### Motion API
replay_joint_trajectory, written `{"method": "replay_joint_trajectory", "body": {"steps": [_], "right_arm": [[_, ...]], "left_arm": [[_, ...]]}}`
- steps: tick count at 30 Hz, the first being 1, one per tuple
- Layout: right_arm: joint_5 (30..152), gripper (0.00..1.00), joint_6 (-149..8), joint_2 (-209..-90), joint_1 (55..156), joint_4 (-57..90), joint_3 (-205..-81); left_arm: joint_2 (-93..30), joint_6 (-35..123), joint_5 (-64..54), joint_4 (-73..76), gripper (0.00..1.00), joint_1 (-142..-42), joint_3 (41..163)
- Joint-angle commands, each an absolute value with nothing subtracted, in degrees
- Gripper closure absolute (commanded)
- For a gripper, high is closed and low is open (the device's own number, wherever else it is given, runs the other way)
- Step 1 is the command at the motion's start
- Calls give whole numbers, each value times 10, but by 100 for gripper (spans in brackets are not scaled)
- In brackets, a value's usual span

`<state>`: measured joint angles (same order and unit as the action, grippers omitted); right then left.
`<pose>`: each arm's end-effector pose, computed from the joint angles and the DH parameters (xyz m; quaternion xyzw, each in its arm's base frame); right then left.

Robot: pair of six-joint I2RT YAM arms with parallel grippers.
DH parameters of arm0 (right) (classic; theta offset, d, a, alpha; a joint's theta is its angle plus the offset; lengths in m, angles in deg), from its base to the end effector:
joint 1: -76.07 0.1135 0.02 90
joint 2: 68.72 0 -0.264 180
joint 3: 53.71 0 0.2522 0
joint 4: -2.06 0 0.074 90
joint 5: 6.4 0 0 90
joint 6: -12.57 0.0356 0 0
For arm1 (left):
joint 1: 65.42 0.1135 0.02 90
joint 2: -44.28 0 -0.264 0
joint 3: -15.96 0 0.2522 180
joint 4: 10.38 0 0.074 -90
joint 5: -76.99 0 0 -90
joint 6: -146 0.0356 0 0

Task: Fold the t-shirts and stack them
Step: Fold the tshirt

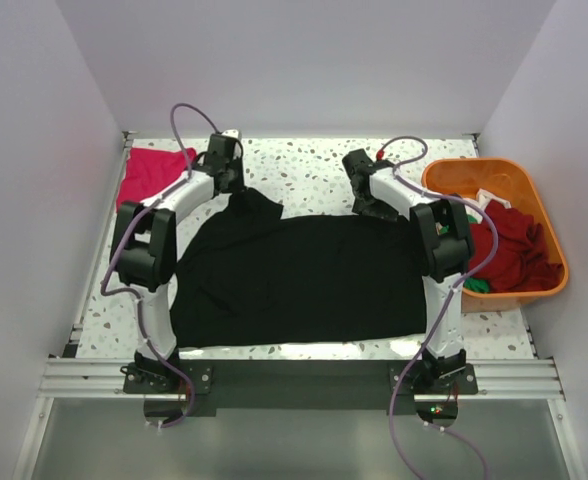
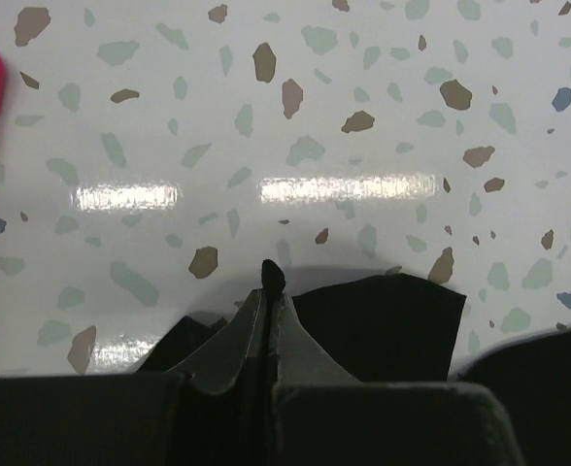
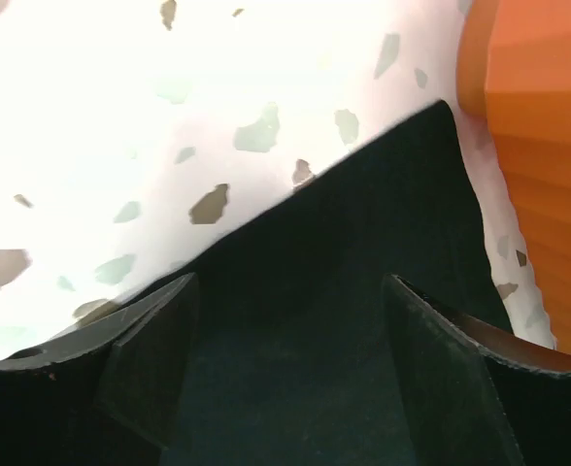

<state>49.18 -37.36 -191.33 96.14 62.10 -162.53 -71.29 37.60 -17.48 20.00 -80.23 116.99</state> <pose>0.4164 0.1307 0.1765 0.2052 0.9241 -0.1862 0.2630 0.4412 -0.1138 0.2110 -0.0439 0.9220 -0.0749 0.3774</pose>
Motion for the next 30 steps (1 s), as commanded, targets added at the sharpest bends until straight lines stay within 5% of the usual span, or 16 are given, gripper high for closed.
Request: {"method": "replay_joint_trajectory", "body": {"steps": [1, 14, 20, 23, 30], "right_arm": [[443, 22, -345, -1920, 961, 652, -1649], [481, 34, -346, -1950, 951, 633, -1646], [484, 62, -344, -1923, 951, 606, -1598], [490, 89, -352, -1919, 951, 595, -1593], [494, 100, -373, -1903, 951, 585, -1593]], "left_arm": [[-647, 385, -155, 152, 100, -804, 1142], [-564, 370, -110, 105, 100, -804, 1038], [-524, 364, -113, 99, 100, -804, 1005], [-505, 363, -113, 97, 100, -804, 992], [-468, 358, -113, 94, 100, -805, 963]]}}
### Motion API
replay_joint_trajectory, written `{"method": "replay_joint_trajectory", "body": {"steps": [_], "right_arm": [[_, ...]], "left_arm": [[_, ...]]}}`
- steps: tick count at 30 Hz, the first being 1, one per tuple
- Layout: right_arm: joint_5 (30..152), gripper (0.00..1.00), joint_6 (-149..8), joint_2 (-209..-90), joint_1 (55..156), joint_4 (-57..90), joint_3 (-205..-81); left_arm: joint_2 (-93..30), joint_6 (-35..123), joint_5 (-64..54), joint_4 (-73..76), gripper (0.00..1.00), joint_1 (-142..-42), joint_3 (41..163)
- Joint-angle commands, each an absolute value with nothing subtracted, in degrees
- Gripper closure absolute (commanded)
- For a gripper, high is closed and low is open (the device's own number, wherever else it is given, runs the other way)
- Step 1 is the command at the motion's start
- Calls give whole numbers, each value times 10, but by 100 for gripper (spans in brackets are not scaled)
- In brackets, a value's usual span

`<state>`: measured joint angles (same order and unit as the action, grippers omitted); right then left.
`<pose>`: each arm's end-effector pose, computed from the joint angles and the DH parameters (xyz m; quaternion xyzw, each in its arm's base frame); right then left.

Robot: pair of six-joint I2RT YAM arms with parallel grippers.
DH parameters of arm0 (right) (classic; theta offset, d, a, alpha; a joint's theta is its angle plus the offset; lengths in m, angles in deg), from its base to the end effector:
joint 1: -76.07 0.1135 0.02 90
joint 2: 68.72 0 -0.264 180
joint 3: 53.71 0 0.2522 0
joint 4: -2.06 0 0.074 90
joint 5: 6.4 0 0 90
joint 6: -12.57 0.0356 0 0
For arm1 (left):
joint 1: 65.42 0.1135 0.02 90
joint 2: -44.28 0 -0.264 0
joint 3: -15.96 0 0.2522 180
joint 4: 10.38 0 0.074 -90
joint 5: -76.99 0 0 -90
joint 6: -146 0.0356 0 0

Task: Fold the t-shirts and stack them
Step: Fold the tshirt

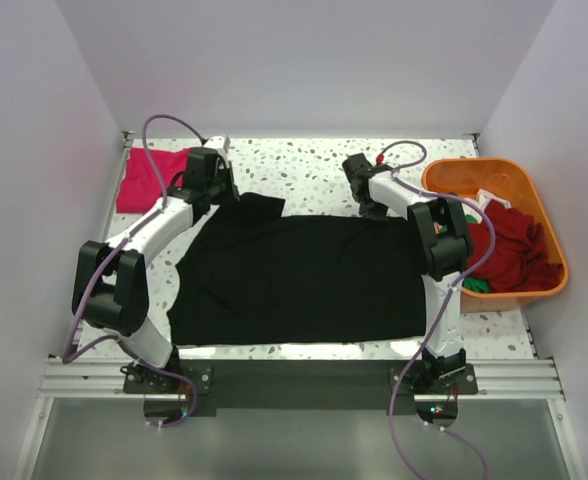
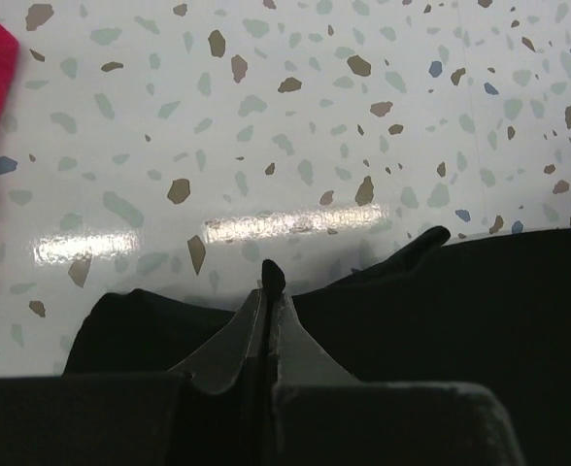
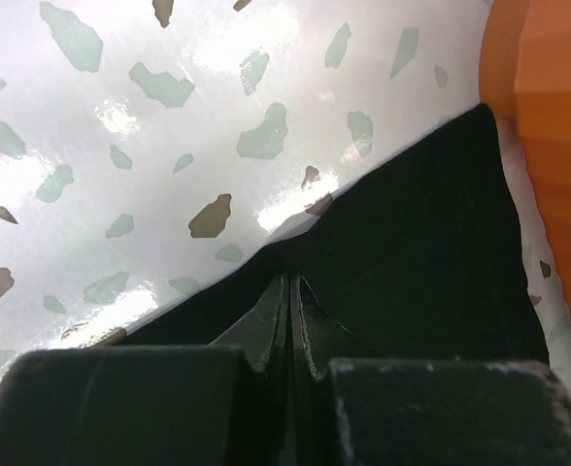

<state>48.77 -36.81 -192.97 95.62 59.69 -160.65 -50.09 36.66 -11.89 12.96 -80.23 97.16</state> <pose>0.4178 0.1268 0.1570 0.2115 0.9228 -0.1941 0.2569 0.3612 -0.0962 0.2541 -0.0309 0.8925 -0.1405 0.4276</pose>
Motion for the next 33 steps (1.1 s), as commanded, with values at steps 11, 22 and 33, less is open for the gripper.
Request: {"method": "replay_joint_trajectory", "body": {"steps": [11, 22, 33], "right_arm": [[497, 100, -385, -1759, 981, 511, -1445], [453, 100, -340, -1662, 1047, 535, -1333], [443, 100, -309, -1552, 1074, 575, -1242]], "left_arm": [[-360, 326, -128, 117, 100, -821, 885], [-213, 238, -178, 217, 100, -841, 753], [-83, 165, -216, 428, 100, -844, 723]]}}
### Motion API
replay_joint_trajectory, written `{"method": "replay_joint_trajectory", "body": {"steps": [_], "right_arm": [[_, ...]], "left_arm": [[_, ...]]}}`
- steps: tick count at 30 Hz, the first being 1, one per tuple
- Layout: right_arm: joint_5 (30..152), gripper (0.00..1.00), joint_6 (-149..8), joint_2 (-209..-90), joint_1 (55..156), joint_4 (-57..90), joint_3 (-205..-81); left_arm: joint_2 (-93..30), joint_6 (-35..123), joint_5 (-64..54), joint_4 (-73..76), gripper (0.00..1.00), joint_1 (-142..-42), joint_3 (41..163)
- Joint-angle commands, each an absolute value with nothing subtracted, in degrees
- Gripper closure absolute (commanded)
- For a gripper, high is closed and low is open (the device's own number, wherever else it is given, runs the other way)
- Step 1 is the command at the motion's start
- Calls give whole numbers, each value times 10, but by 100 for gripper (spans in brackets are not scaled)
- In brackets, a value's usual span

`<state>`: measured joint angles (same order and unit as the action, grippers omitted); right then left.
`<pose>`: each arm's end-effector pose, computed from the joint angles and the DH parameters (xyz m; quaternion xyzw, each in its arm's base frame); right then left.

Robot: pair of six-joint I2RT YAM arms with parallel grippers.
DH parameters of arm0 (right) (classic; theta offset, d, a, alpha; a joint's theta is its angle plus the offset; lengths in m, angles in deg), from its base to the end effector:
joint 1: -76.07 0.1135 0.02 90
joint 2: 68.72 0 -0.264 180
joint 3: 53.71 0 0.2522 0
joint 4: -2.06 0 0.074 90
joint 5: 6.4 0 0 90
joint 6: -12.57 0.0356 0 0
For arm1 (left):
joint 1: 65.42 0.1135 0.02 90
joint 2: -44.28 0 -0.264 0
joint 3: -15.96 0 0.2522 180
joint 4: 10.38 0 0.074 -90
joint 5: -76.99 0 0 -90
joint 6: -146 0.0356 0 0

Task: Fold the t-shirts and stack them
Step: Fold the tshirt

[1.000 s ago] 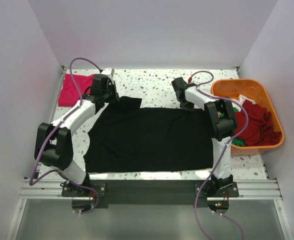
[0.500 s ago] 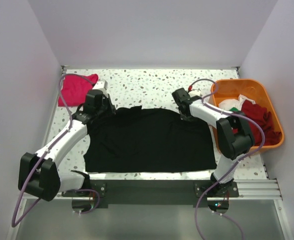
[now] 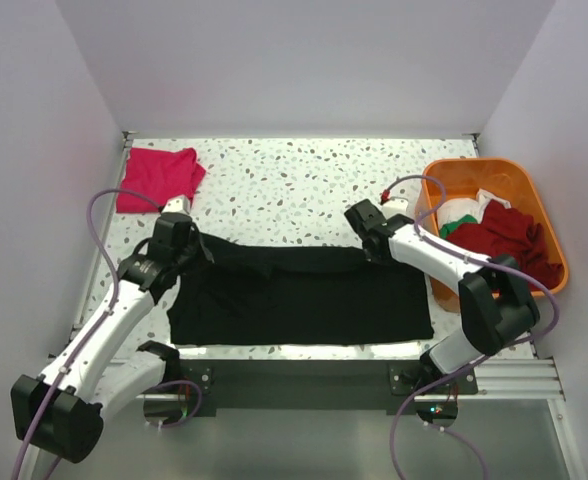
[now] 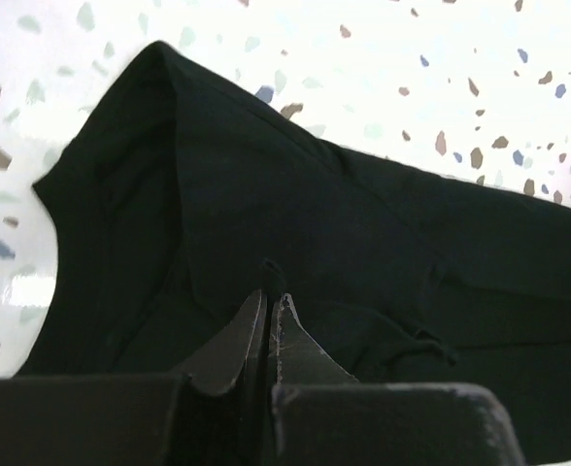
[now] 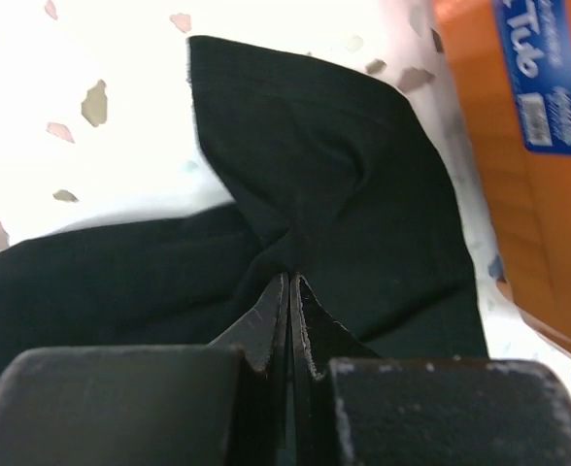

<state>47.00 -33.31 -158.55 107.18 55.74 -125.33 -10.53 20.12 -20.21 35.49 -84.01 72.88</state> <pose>0.2598 0.1320 0.2012 0.1553 0.9260 -0.1544 0.3076 0.1899 -0.0592 0.2629 -0.1623 0.9037 -0.1280 0.3749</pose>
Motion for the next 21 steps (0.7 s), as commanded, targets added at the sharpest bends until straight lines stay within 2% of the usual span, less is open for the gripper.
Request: {"method": "replay_joint_trajectory", "body": {"steps": [1, 14, 16, 18, 19, 21], "right_arm": [[440, 100, -311, -1547, 1074, 581, -1240], [469, 100, -302, -1495, 1089, 602, -1195], [478, 99, -294, -1492, 1096, 611, -1190], [489, 94, -273, -1487, 1105, 618, -1175], [493, 85, -263, -1484, 1113, 626, -1168], [506, 85, -240, -1470, 1121, 630, -1142]], "left_arm": [[-71, 158, -216, 441, 100, -844, 722], [-17, 91, -208, 567, 100, -844, 694], [-29, 85, -201, 579, 90, -844, 694], [-33, 78, -190, 597, 89, -844, 689], [-30, 77, -186, 603, 87, -844, 685], [-22, 73, -193, 630, 76, -844, 681]]}}
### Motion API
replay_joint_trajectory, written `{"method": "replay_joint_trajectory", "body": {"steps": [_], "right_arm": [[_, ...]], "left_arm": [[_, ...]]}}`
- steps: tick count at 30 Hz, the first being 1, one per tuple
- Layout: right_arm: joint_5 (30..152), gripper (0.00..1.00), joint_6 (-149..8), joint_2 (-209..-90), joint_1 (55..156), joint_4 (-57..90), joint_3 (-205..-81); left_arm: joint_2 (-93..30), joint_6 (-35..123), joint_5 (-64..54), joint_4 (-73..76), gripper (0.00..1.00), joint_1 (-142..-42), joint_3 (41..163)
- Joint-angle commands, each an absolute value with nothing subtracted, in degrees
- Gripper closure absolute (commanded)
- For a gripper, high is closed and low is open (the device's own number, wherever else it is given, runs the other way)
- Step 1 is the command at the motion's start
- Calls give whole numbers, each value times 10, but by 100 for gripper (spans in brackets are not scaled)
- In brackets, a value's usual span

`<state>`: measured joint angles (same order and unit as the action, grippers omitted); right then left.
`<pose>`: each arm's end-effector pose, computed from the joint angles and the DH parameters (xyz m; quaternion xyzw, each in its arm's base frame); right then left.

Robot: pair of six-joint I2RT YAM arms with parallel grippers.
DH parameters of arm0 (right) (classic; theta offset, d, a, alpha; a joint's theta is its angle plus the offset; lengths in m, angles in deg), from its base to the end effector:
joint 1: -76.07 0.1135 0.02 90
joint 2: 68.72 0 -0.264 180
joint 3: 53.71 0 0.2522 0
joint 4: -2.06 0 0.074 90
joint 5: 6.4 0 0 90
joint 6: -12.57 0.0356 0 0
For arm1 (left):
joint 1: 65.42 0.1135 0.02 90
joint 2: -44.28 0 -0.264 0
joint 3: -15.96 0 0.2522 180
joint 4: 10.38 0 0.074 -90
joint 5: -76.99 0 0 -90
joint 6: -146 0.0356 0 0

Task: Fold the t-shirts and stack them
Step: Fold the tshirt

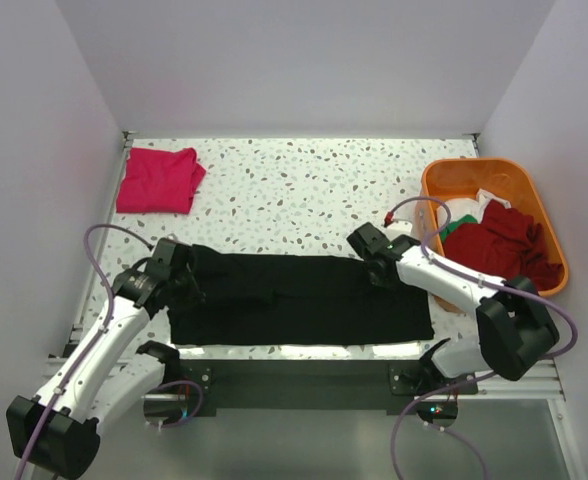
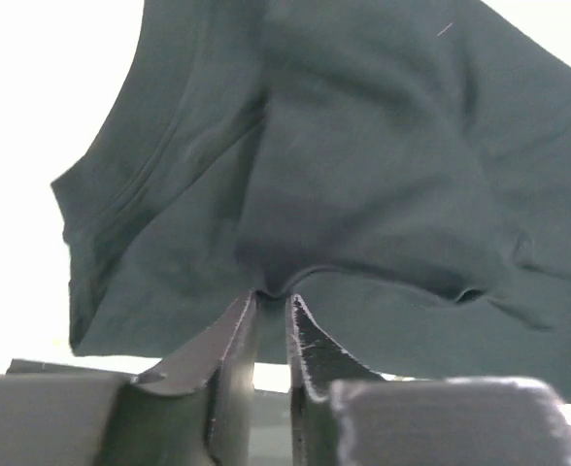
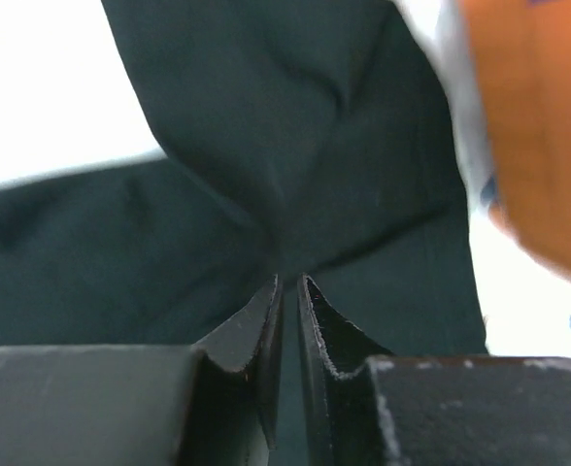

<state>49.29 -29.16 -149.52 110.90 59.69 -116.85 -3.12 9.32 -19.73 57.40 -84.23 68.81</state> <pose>0.2120 0.1231 0.1976 0.1484 0.9367 -0.1378 0.2856 0.1368 -0.0422 0.2349 -0.2470 0.9374 -0.0813 0.2316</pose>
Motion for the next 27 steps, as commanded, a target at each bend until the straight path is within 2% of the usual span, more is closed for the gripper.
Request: {"method": "replay_joint_trajectory", "body": {"steps": [1, 2, 3, 4, 5, 6, 8, 10, 12, 13, 16, 19, 22, 27], "right_arm": [[514, 84, -229, -1463, 1131, 636, -1132], [519, 84, -218, -1455, 1137, 640, -1111], [523, 82, -199, -1437, 1145, 645, -1101], [529, 69, -189, -1427, 1147, 657, -1093], [530, 69, -184, -1415, 1149, 662, -1082], [529, 69, -185, -1391, 1150, 664, -1080], [517, 65, -199, -1362, 1154, 660, -1091], [513, 50, -239, -1327, 1154, 631, -1106], [514, 23, -296, -1319, 1154, 595, -1125], [515, 2, -313, -1324, 1154, 558, -1131], [523, 1, -356, -1372, 1154, 507, -1173], [553, 1, -391, -1422, 1154, 454, -1206], [528, 1, -392, -1515, 1153, 482, -1287], [548, 1, -392, -1650, 1146, 490, -1342]], "left_arm": [[-12, 74, -199, 638, 74, -845, 689], [-6, 72, -204, 658, 70, -845, 696], [-2, 74, -202, 667, 57, -846, 703], [6, 76, -201, 674, 45, -845, 715], [9, 77, -203, 683, 32, -845, 721], [12, 81, -210, 685, 0, -845, 726], [11, 86, -214, 676, 0, -845, 745], [3, 98, -206, 653, 0, -845, 756], [-7, 107, -187, 595, 0, -845, 757], [-19, 112, -177, 569, 0, -845, 749], [-70, 122, -133, 411, 0, -846, 724], [-157, 133, -106, 323, 0, -846, 726], [-256, 142, -108, 283, 0, -845, 756], [-381, 148, -96, 217, 0, -843, 767]]}}
